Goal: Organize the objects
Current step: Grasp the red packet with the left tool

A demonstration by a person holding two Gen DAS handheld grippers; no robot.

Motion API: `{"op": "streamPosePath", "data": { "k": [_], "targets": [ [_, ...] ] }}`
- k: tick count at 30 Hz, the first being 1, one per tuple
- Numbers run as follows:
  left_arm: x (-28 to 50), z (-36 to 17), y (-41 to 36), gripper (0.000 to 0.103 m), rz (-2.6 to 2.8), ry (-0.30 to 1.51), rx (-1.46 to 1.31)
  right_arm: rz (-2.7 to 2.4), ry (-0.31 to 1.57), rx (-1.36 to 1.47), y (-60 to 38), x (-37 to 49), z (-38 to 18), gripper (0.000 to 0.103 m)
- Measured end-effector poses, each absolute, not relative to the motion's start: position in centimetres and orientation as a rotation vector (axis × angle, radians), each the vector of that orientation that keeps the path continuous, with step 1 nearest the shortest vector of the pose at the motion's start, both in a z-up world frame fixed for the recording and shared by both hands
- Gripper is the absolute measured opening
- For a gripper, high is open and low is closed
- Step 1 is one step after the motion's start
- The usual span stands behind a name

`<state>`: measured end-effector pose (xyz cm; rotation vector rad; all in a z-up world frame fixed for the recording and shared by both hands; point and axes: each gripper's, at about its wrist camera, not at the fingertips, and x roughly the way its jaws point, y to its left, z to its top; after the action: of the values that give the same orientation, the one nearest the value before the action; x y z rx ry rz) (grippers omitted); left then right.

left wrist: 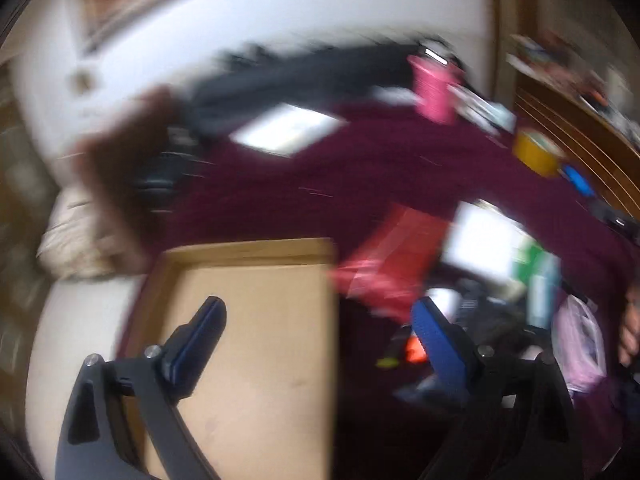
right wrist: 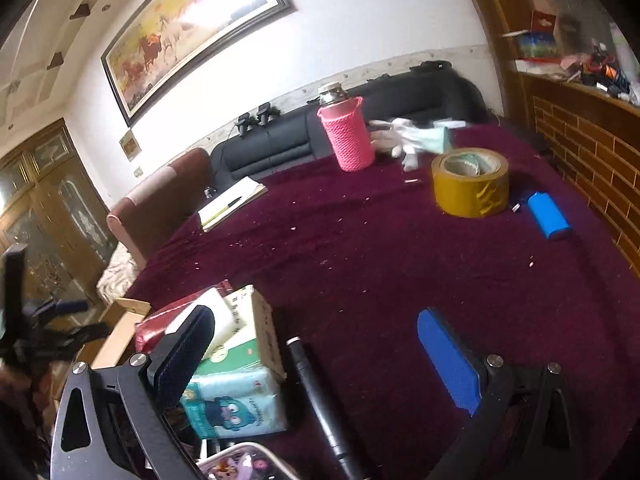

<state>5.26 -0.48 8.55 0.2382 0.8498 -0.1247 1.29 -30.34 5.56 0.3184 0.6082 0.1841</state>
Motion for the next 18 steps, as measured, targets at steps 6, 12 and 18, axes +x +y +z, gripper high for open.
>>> {"op": "streamPosePath", "data": {
  "k": [6, 12, 18],
  "targets": [
    [13.3, 5.1, -3.8, 0.093, -0.209, 1.019, 0.326, 0.162, 0.595, 0.295, -30.9, 1.5, 5.6, 0.103],
    [14.7, 2.6, -6.2, 0.094, -0.239, 1.078, 0.497, 0.172, 0.607, 0.302, -31.0, 1.8, 5.4, 0.103],
    [16.7, 2.0, -7.3, 0.096, -0.297, 1.134, 0.519, 0.186, 0.618, 0.330, -31.4, 1.9, 5.3, 0.103]
  ]
}}
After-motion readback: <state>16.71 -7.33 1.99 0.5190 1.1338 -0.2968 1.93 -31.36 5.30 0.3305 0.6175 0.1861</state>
